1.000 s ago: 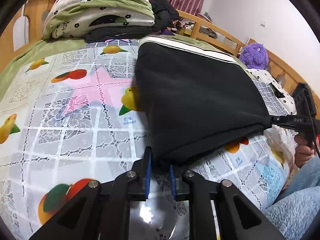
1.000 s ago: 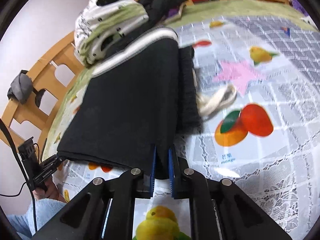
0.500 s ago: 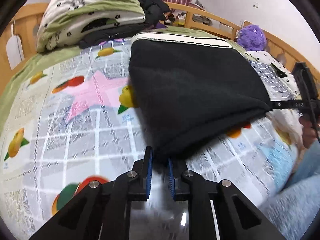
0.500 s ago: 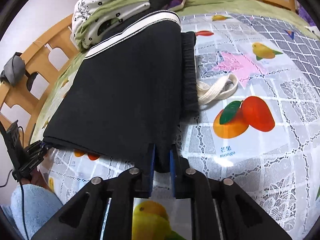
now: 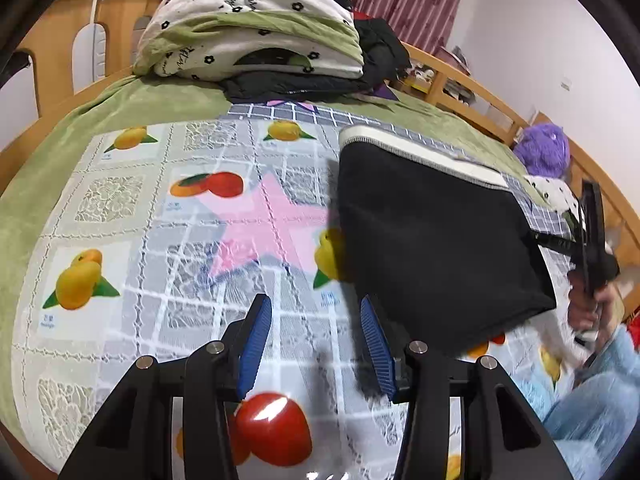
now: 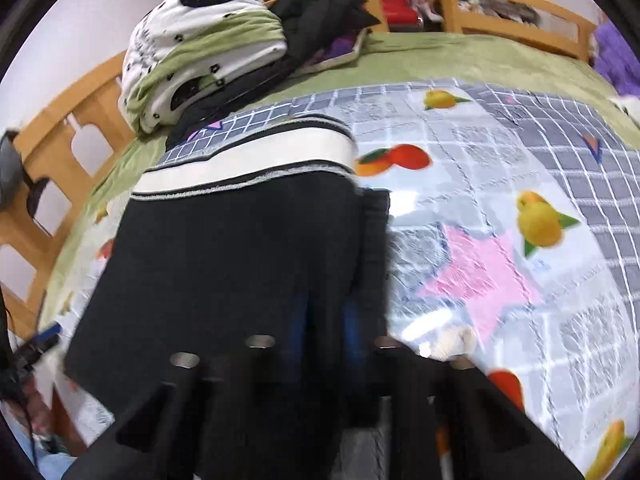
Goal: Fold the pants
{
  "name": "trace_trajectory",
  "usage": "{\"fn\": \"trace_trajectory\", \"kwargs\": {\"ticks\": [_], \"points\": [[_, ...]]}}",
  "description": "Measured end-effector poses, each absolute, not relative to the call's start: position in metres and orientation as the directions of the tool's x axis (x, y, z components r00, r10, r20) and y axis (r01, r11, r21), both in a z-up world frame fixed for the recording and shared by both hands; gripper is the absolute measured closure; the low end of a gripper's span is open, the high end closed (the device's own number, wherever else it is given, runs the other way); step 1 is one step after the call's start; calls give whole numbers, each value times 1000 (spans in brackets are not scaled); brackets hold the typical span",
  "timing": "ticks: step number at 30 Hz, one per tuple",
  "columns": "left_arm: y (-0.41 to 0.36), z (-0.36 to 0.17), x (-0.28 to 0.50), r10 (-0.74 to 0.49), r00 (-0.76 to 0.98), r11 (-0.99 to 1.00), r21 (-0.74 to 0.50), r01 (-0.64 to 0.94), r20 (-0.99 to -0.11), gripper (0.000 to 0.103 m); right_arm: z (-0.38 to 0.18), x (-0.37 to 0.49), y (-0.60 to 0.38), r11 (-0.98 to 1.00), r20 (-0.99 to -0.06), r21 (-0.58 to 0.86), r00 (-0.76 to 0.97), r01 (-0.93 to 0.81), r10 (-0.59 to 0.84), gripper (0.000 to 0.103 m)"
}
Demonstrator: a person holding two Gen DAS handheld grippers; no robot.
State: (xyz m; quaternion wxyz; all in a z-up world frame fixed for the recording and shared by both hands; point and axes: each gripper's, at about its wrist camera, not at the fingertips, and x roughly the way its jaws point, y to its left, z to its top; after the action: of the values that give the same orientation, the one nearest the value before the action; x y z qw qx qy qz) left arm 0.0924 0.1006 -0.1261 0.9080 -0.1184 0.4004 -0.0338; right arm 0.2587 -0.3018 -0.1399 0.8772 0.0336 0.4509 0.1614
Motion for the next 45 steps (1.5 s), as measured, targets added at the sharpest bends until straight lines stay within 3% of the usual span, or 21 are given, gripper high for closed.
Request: {"fn": "trace_trajectory", "kwargs": {"ticks": [2,5,8,11,15,19,23,28,29,31,32,40,42,45], "points": [[100,-122,95,-155,683,971,-239,-30,-714,59,-132,250,-295,945,-760,122,584,-304,286,95],[96,-114,97,-175,705,971,-241,6,-688,59,-119,243,-323,931,-703,240,612,-277,363,95],[83,-110,107,-192,710,971,-237,37,-678,58,-144,251,-327,950,-759,191,577,-247,303,94],[63,-107,118,-247,701,962,-256,95,-669,58,-140,244,-324,954,-755,155,591,-257,283,84],[38,-103,119,-301,693,952,-243,184,-656,58,-106,222,-340,920,-704,292,593,-261,392,84],[29,-133,117,-333,609,943,-274,191,-720,58,-107,198,-338,866,-707,368,503,-338,497,84],[26,-159,108,-293,591,956,-229,183,-751,53,-161,199,-332,855,-793,400,345,-329,503,90],[23,-140,112,-272,582,961,-184,206,-766,52,-152,201,-327,852,-805,366,332,-375,492,93],[24,-133,114,-260,605,964,-171,202,-752,52,-143,202,-326,851,-804,342,345,-398,484,92],[24,-119,126,-237,642,970,-147,191,-729,51,-121,206,-326,865,-775,278,434,-418,459,75],[23,-115,135,-235,648,971,-148,188,-724,51,-111,211,-326,868,-753,266,472,-419,458,72],[0,-91,243,-238,701,971,-160,177,-672,51,-83,285,-295,917,-644,208,658,-341,391,71],[-10,-99,269,-184,697,981,-91,169,-693,51,-94,300,-286,922,-664,186,648,-341,374,70],[-18,-135,311,-10,629,996,45,71,-777,49,-139,333,-275,951,-750,94,607,-293,261,72]]}}
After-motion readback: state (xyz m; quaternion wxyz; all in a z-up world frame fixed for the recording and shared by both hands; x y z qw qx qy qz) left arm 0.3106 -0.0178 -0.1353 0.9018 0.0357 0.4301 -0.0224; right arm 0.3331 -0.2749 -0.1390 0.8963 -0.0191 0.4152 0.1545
